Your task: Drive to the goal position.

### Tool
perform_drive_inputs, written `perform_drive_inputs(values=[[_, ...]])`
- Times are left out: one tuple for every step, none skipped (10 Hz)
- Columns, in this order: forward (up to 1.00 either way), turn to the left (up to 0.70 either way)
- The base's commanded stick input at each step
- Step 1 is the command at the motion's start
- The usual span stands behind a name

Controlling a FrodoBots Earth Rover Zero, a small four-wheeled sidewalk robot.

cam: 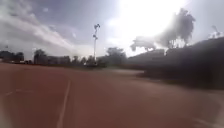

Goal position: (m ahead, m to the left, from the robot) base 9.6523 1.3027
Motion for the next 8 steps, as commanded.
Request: perform_drive_inputs(values=[[0.7,0.0],[0.7,0.0],[0.7,0.0],[0.7,0.0],[0.7,0.0],[0.7,0.0],[0.7,0.0],[0.7,0.0]])
